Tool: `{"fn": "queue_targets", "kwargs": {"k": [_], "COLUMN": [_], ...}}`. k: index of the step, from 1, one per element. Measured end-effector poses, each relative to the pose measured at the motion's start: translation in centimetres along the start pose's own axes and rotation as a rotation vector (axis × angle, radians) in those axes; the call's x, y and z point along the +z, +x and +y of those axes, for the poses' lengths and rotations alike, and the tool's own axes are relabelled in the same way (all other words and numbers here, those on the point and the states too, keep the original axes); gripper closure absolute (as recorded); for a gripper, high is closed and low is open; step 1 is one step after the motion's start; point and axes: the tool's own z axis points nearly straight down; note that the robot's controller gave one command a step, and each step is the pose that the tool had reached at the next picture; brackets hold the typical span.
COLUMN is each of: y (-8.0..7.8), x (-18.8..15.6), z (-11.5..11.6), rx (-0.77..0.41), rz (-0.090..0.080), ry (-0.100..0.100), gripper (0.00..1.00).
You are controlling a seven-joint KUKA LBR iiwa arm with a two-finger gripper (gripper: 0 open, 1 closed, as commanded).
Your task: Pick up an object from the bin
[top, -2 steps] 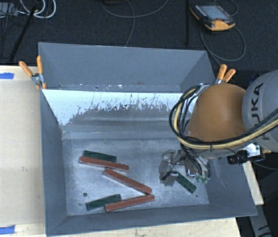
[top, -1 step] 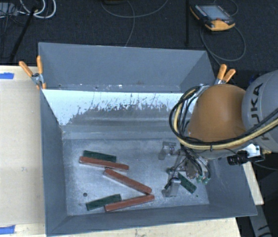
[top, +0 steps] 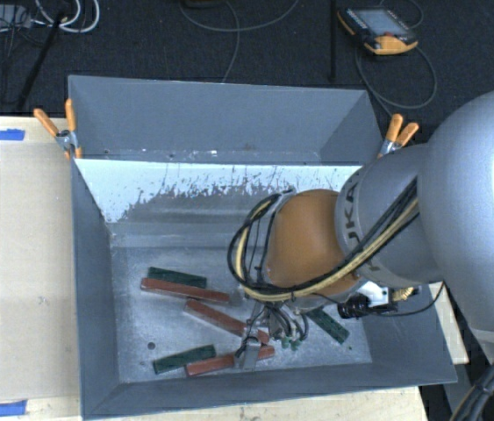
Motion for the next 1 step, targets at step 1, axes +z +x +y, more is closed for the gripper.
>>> {"fn": "queue_targets", "kwargs": {"k": [1], "y": [-0.2], "x": [-0.43], "z": [-0.19], "rx": [0.004], "rz": [-0.007], "ry": [0.0], "gripper": [1.0]}}
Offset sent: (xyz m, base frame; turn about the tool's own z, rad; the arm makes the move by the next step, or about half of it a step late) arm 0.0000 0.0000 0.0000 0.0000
